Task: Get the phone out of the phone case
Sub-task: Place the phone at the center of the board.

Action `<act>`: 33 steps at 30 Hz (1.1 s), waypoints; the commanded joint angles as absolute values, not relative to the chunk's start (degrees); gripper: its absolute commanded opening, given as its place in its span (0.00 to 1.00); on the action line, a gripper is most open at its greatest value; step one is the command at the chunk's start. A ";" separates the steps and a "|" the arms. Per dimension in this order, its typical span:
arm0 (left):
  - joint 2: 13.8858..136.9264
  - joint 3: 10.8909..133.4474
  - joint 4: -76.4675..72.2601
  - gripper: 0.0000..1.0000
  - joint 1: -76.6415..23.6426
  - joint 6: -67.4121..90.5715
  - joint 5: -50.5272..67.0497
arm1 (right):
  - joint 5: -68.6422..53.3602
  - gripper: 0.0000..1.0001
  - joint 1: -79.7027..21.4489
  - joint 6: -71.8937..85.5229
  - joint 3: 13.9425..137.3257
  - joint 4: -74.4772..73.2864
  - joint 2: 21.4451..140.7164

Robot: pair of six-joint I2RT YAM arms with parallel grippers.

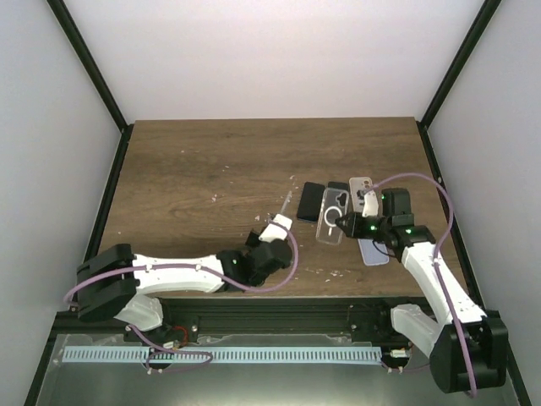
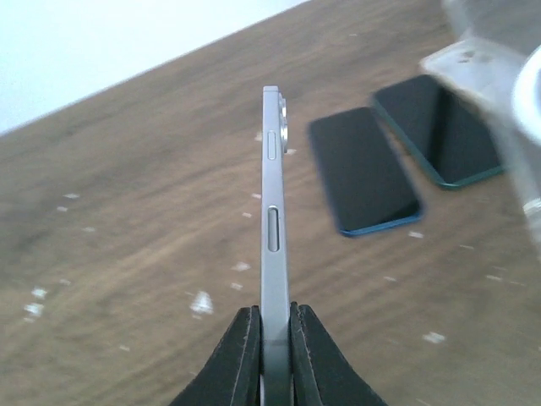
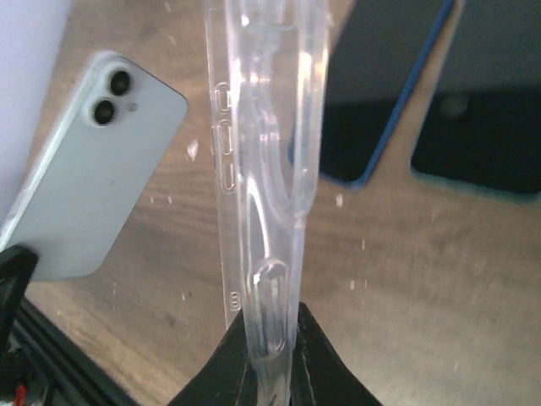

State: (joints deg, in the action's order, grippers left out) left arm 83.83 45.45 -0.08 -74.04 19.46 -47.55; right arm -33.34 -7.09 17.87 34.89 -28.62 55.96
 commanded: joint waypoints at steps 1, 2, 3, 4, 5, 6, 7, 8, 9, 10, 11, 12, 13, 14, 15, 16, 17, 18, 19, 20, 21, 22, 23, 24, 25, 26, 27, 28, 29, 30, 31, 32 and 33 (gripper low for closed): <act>86.64 47.05 -6.71 0.00 -68.62 0.59 -52.44 | -33.81 0.01 -4.10 5.64 39.88 -22.09 54.46; 88.27 47.51 -8.41 0.00 -67.82 -3.20 -53.30 | -34.35 0.01 -3.01 4.05 39.57 -20.91 54.61; 89.96 48.07 -9.87 0.00 -67.06 -6.40 -54.00 | -34.42 0.01 -1.62 3.53 39.16 -19.40 54.77; 91.50 48.58 -11.62 0.00 -66.37 -9.16 -54.56 | -34.57 0.01 -0.20 3.58 39.25 -19.08 55.21; 93.31 49.20 -12.93 0.00 -65.69 -12.49 -54.81 | -35.18 0.01 1.32 3.19 40.05 -19.68 55.92; 94.99 49.92 -13.94 0.00 -65.09 -14.92 -54.61 | -35.97 0.01 2.45 2.35 40.94 -20.53 56.69; 96.67 50.65 -15.31 0.00 -64.48 -17.40 -54.32 | -36.51 0.01 3.59 1.94 41.37 -20.87 57.32; 98.32 51.23 -16.54 0.00 -63.92 -20.01 -53.45 | -37.08 0.01 4.87 1.88 41.17 -20.73 57.60; 99.74 52.33 -17.06 0.00 -63.33 -21.85 -52.38 | -37.62 0.01 6.05 1.98 40.69 -20.41 57.65; 101.30 53.17 -17.33 0.00 -62.84 -23.74 -51.92 | -38.14 0.01 7.23 2.02 40.25 -20.14 57.70; 102.72 53.93 -17.80 0.00 -62.27 -25.48 -51.85 | -38.59 0.01 8.15 1.77 40.11 -20.12 57.85; 104.18 54.75 -18.17 0.00 -61.67 -26.94 -51.81 | -38.97 0.01 8.71 1.31 40.24 -20.14 58.17; 105.75 55.50 -18.42 0.00 -61.08 -28.13 -51.70 | -39.02 0.01 9.25 1.04 40.31 -20.08 58.56; 107.06 56.19 -18.55 0.00 -60.62 -29.03 -51.49 | -39.18 0.01 9.76 0.92 40.38 -20.18 59.07; 108.48 56.92 -18.35 0.00 -60.37 -29.63 -51.16 | -39.57 0.01 10.36 0.88 40.70 -20.41 59.63; 109.72 57.85 -17.76 0.00 -60.30 -29.87 -50.93 | -40.17 0.01 10.82 0.79 40.88 -20.54 60.01; 111.33 58.69 -17.14 0.00 -60.25 -29.94 -50.77 | -40.46 0.01 11.30 0.73 40.89 -20.58 60.35; 112.54 59.58 -16.55 0.00 -60.29 -29.71 -50.75 | -40.49 0.01 11.65 0.64 40.78 -20.45 60.49; 113.59 60.49 -15.78 0.00 -60.29 -29.36 -50.63 | -40.44 0.01 11.85 0.59 40.62 -20.21 60.61; 114.64 61.19 -15.32 0.00 -60.29 -29.04 -50.45 | -40.41 0.01 12.01 0.63 40.44 -20.02 60.74; 115.62 61.65 -15.10 0.00 -60.29 -28.70 -50.37 | -40.35 0.01 12.23 0.63 40.38 -20.01 61.00; 116.45 62.22 -14.85 0.00 -60.29 -28.39 -50.31 | -40.39 0.01 12.30 0.69 40.44 -19.97 61.19; 117.32 62.73 -14.47 0.01 -60.29 -28.15 -50.38 | -40.49 0.01 12.28 0.65 40.51 -19.98 61.45; 118.01 63.33 -13.86 0.04 -60.29 -27.75 -50.48 | -40.56 0.01 12.36 0.69 40.47 -19.99 61.55; 118.59 63.82 -12.98 0.08 -60.29 -27.10 -50.53 | -40.60 0.01 12.32 0.70 40.44 -19.89 61.60; 118.84 64.27 -12.03 0.10 -60.29 -26.11 -50.15 | -40.60 0.01 12.37 0.69 40.41 -19.90 61.69; 118.86 64.45 -10.91 0.11 -60.29 -24.94 -49.61 | -40.73 0.01 12.31 0.58 40.42 -19.79 61.76; 118.52 64.71 -9.26 0.12 -60.29 -23.44 -48.52 | -40.91 0.01 12.36 0.55 40.37 -19.84 61.86; 117.97 65.02 -7.42 0.16 -60.29 -21.87 -47.51 | -40.81 0.01 12.37 0.78 40.47 -20.09 61.95; 117.38 65.15 -5.75 0.23 -60.29 -20.41 -46.72 | -40.69 0.01 12.29 1.43 40.72 -20.62 62.08; 116.72 65.38 -4.34 0.29 -60.29 -18.94 -46.06 | -41.23 0.01 12.31 1.53 41.28 -21.54 62.20; 115.99 65.40 -2.84 0.35 -60.29 -17.65 -45.50 | -41.94 0.01 12.36 1.93 41.83 -22.09 62.26; 115.11 65.29 -1.76 0.40 -60.27 -16.44 -44.53 | -42.39 0.01 12.32 2.67 42.33 -22.67 62.27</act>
